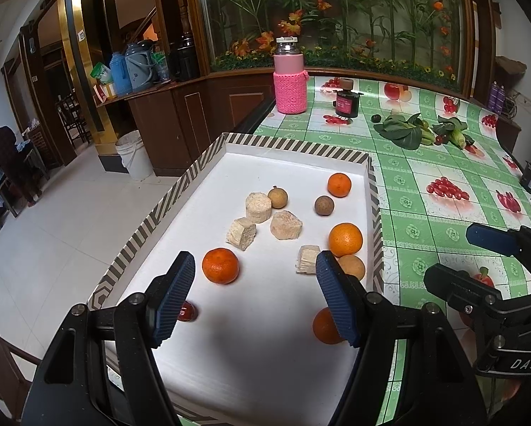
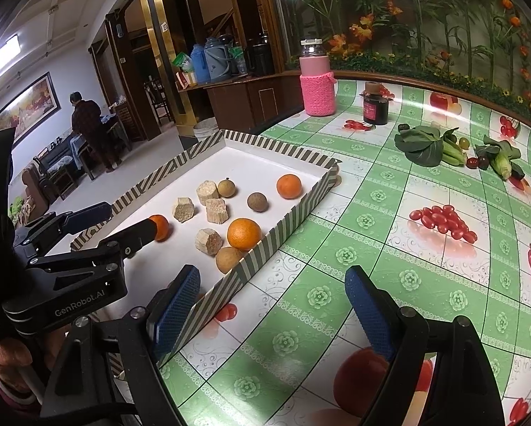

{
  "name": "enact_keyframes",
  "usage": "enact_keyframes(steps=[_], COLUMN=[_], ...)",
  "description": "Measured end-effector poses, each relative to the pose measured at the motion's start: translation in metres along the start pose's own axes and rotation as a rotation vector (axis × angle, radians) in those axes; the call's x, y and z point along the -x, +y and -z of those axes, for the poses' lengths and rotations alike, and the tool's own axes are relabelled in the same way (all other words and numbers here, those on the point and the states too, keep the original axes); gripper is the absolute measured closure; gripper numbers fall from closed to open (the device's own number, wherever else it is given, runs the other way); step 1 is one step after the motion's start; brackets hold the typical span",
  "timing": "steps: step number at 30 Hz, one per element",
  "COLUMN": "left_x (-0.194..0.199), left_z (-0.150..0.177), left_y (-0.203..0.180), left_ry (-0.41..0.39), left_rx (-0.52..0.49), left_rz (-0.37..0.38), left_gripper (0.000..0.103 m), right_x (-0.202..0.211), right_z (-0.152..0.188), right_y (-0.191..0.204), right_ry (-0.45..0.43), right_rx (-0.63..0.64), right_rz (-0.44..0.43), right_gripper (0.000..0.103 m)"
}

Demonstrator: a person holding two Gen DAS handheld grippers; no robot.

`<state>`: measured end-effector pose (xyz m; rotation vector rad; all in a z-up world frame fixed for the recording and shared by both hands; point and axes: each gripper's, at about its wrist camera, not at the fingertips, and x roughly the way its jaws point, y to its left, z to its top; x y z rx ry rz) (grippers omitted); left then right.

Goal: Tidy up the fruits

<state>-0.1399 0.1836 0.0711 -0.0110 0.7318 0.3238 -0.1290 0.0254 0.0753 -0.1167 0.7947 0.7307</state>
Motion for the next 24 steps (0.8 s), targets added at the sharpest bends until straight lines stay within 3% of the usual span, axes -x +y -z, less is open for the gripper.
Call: enact_keyframes(steps=[24], left_x=[-0.003], left_z=[0.003], left_y=[-0.001], left_ry=[-0.005], left_rx=[-0.009], left_rz=[-0.012], left_gripper=[0.033], right_x=[-0.01], right_z=[0.0], right_y=[0.004], right_ry=[0.023], right_rx=[0.009], right_rz=[0.008], right_gripper=[0.018])
